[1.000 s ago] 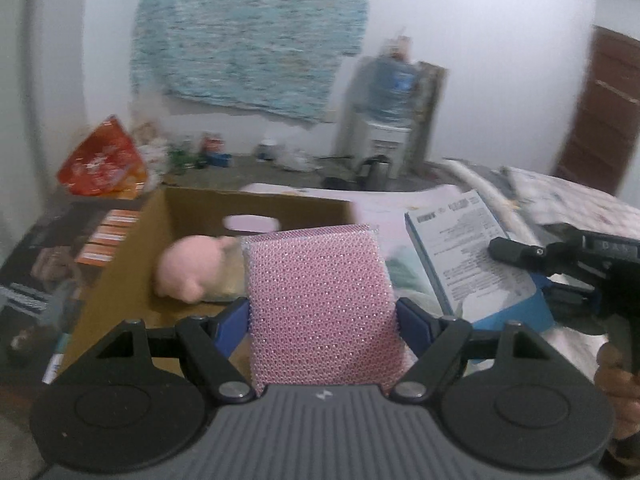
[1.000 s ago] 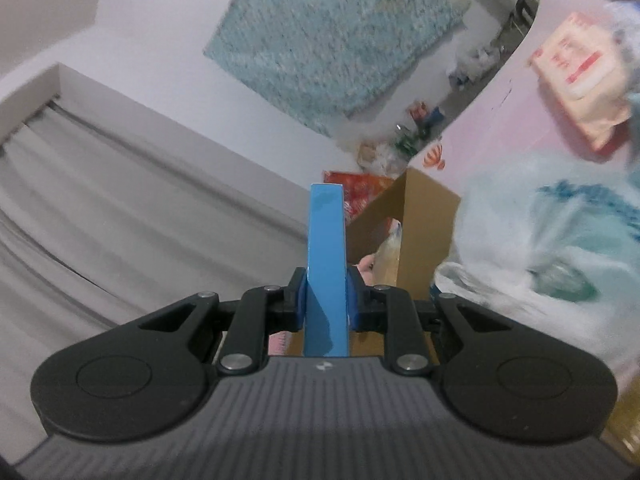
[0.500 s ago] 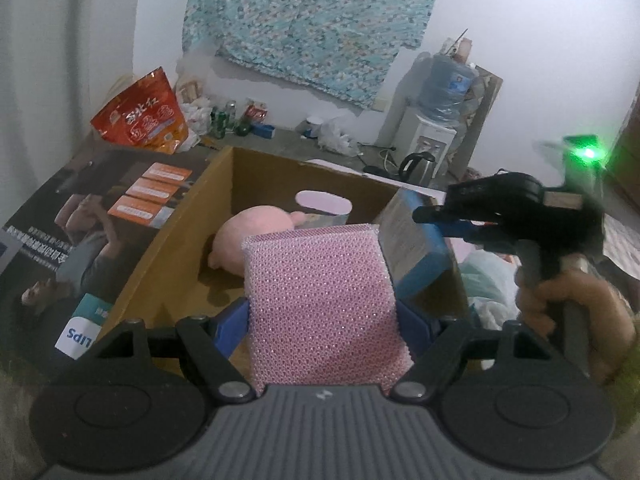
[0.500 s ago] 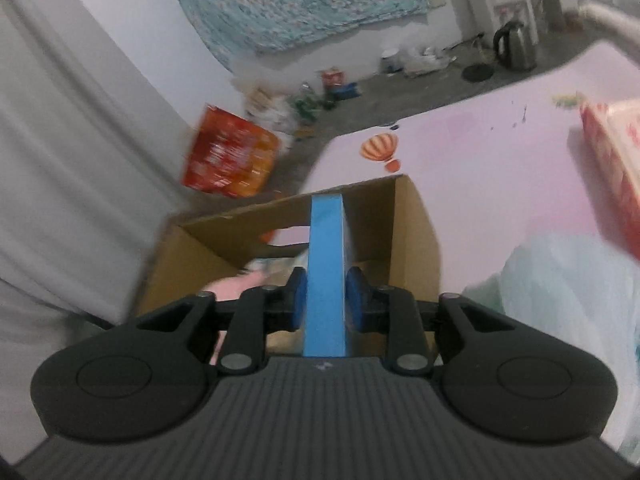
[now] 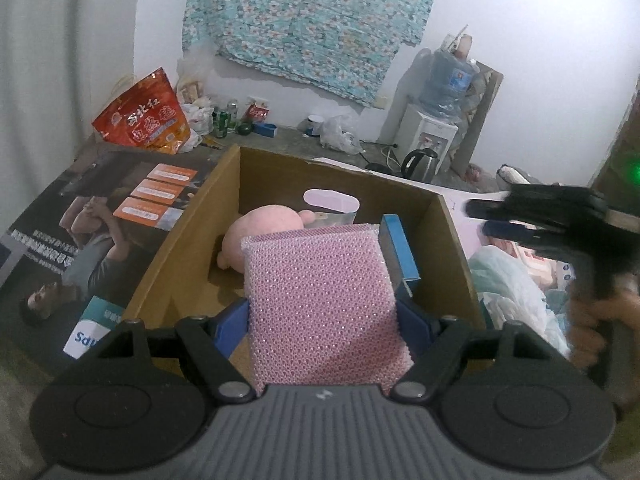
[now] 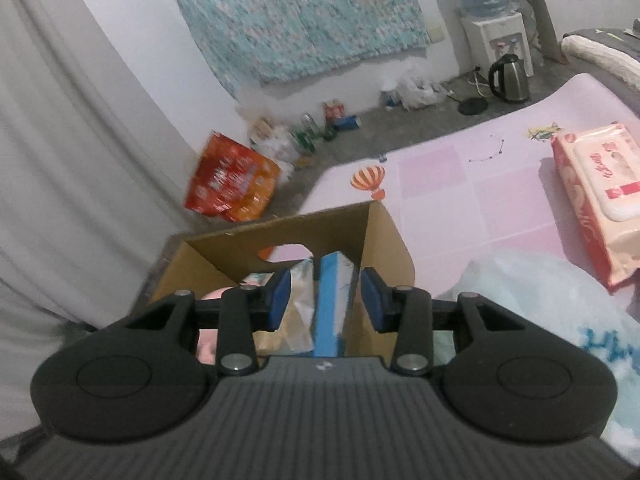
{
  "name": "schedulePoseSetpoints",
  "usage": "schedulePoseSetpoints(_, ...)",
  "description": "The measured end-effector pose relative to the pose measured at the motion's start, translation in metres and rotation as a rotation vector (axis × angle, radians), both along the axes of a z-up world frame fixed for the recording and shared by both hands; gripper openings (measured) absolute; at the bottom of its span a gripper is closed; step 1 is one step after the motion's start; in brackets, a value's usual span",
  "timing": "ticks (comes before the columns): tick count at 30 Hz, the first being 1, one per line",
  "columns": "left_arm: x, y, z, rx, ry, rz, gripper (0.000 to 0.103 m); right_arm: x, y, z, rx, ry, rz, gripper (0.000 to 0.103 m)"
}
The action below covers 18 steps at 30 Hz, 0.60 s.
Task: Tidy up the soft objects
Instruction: 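Lower the pink mesh sponge into the cardboard box and open the left gripper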
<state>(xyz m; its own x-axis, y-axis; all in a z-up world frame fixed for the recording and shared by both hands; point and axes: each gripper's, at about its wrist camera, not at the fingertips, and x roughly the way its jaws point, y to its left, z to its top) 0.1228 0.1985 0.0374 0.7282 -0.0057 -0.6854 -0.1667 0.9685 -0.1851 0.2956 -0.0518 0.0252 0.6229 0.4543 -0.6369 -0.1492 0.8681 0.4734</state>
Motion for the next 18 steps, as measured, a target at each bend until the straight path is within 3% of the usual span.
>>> schedulePoseSetpoints(7, 0.047, -0.017, 0.000, 0.064, 0.114, -0.052, 0.080, -0.061, -0.068, 0.015, 0.161, -0.053, 0.007, 0.041)
schedulePoseSetpoints(13, 0.116, -0.017, -0.019, -0.162, 0.250, -0.045, 0.080, -0.102, -0.120, 0.002, 0.266, -0.055, -0.011, 0.043)
schedulePoseSetpoints(18, 0.171, -0.018, -0.047, -0.245, 0.302, 0.009, 0.081, -0.120, -0.158, -0.017, 0.330, -0.052, -0.065, 0.044)
